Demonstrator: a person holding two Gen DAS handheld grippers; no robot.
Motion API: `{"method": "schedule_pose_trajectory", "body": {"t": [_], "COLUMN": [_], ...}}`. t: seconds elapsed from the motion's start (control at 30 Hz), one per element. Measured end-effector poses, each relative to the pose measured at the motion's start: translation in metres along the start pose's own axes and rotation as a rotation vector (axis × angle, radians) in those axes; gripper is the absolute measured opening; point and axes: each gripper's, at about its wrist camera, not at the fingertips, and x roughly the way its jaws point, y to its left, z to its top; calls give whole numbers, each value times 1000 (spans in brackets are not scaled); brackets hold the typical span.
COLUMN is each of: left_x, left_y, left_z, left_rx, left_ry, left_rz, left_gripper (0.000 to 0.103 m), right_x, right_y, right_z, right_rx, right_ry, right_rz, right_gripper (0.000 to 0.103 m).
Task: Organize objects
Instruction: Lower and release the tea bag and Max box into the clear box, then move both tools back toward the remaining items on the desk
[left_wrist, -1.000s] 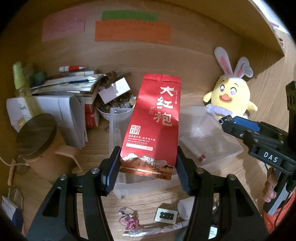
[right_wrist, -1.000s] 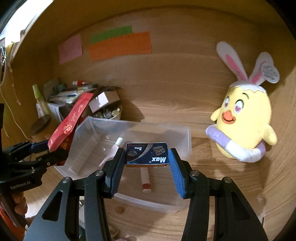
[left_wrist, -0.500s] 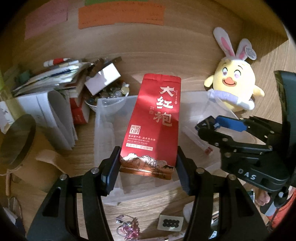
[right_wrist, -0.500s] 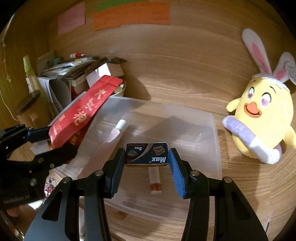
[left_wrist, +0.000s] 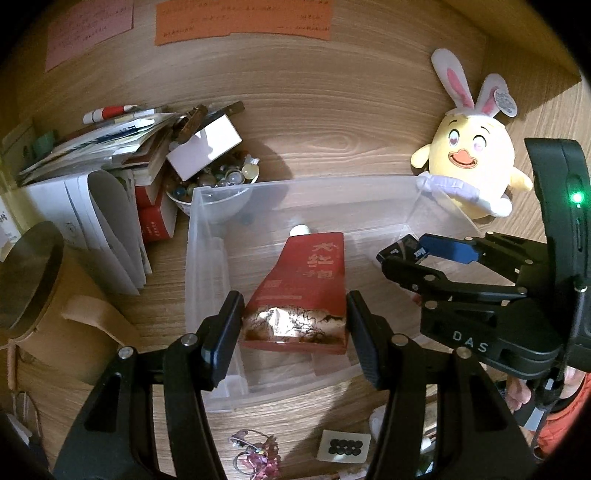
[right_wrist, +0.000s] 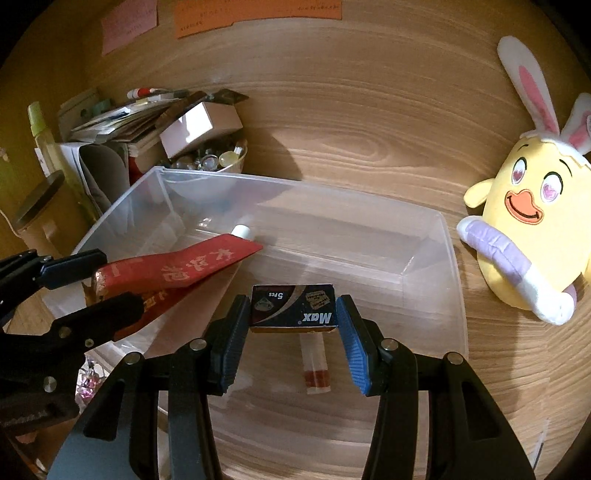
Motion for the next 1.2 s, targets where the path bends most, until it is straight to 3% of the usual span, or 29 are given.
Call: {"method": "schedule_pose_trajectory", "body": {"t": [0.07, 0.2, 0.43, 0.7, 0.8, 1.2], "left_x": [-1, -7, -25, -56, -67, -69], "left_y": [1, 3, -3, -7, -4, 21], "left_z": [0, 0, -1, -10, -15, -53], "left_rx": [-7, -25, -8, 18, 17, -22], "left_ry": [3, 3, -30, -90, -103, -30], "left_rz": [-8, -39, -34, 1, 12, 45], "left_gripper": [57, 63, 70, 88, 89, 89], "right_x": [1, 0, -13, -46, -64, -106], "right_y": [0, -1, 7, 7, 1, -27], "right_z": [0, 1, -3, -15, -23, -71], "right_rx": [-1, -2, -47, -47, -27, 40], "right_ry": [6, 4, -32, -86, -111, -137], "right_rz": [-3, -11, -45, -41, -29, -75], "right_gripper": [46, 59, 60, 68, 77, 78]}}
